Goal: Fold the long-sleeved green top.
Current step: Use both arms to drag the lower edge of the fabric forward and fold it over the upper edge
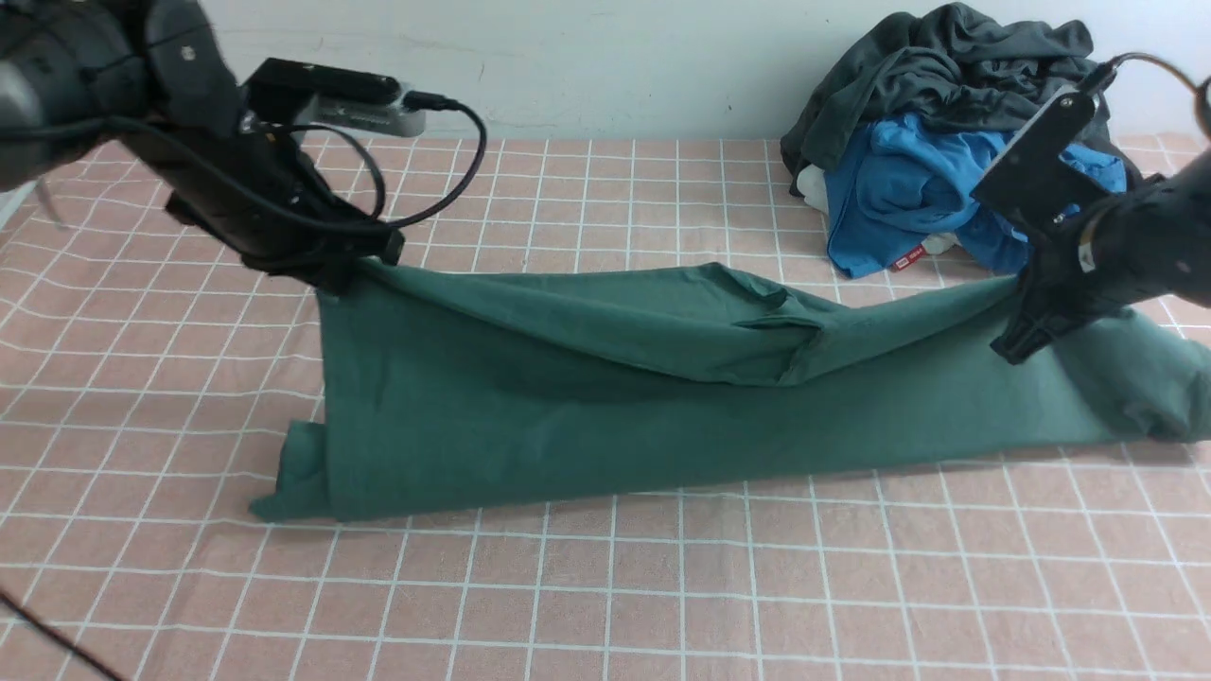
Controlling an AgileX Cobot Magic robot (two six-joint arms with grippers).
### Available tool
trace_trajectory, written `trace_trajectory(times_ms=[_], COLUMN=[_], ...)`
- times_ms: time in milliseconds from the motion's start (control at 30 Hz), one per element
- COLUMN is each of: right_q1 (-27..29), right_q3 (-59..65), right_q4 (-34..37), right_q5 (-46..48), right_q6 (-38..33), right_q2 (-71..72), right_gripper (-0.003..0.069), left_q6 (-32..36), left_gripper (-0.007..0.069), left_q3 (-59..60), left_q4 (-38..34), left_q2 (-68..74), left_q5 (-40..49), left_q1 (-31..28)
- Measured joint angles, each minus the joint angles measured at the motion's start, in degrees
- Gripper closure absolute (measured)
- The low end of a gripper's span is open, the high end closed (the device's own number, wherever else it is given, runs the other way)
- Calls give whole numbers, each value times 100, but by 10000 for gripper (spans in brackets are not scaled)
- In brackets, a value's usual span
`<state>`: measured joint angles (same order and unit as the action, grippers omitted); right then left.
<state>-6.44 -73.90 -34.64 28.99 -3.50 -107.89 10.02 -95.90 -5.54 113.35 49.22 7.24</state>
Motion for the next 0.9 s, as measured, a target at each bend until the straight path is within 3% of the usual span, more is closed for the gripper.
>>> trace_trajectory(times_ms=[167,267,367,467,567,600,667,700,733,767,800,833,900], right_q1=[66,79,79,79,21,-97,-192,-396,-421,-565,-638,-818,-983], right_q3=[-739,-1072,-1327,-1798,-2038,-2182,-2224,-2246,-2246,-2246,-2240,-2229,-2229], right_q4=[89,368,477,566,741,958,1145,1657,1728,2306,2489,3257,4203], right_q5=[327,497,635,1040,1383,1674,1796,1892,1899,1891,1876,1785,1545], right_q6=[391,713,1185,1883,1973,1765,1532,937,855,195,-23,-1044,-2085], right_q2=[-784,-1075,-1110,-1110,-1110,-1105,-1100,-1100,-1100,-1100,-1100,-1149,-1283], right_gripper=[649,597,508,412,383,378,383,409,413,452,466,526,606], left_q6=[-267,-535,-786,-955,-1002,-1002,-1002,-967,-947,-831,-784,-437,-125], left_gripper=[606,585,521,407,338,288,267,253,252,253,259,286,333], left_q3=[-1656,-2672,-3550,-4043,-4140,-4168,-4175,-4175,-4175,-4175,-4175,-4175,-4169], left_q4=[176,452,793,970,1007,1020,1020,1005,996,923,890,653,288], left_q2=[1471,2212,2683,2813,2740,2660,2611,2488,2471,2318,2263,1980,1582], left_q5=[341,769,969,974,995,1091,1153,1321,1345,1541,1600,1887,2117], left_q1=[0,0,0,0,0,0,0,0,0,15,13,30,65])
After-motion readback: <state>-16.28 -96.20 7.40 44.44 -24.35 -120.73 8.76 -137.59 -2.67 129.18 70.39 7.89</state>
